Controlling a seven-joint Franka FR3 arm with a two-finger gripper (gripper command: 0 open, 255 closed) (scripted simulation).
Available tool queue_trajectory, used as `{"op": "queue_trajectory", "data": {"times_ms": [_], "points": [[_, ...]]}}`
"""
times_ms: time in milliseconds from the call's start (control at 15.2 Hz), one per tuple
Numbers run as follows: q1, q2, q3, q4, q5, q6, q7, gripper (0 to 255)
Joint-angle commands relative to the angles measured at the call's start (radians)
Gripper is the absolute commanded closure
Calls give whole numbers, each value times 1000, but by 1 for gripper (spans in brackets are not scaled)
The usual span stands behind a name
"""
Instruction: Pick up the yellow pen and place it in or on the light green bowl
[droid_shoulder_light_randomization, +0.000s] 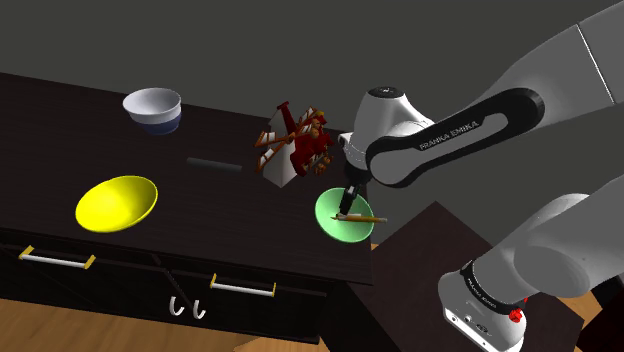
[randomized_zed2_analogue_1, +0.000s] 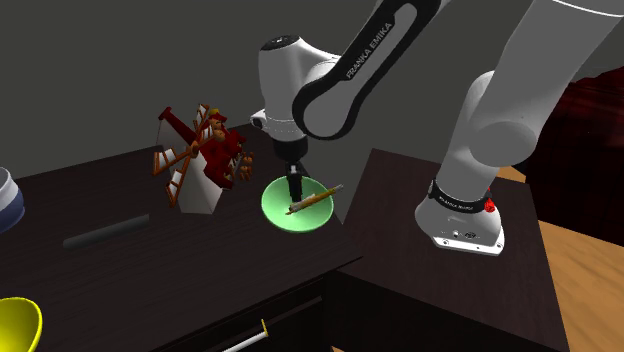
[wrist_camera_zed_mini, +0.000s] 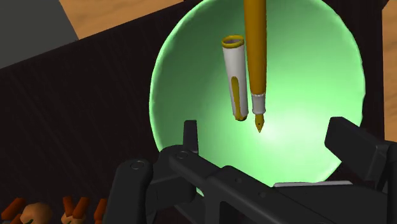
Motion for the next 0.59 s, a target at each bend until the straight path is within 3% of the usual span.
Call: {"op": "queue_trajectory", "data": {"times_ms": [0,66,528], "points": [[2,-56,-8,20,13,-76,-12,0],[4,-79,-12,30,17,-109,-16,0],[4,-79,-12,30,17,-109,-16,0]]}}
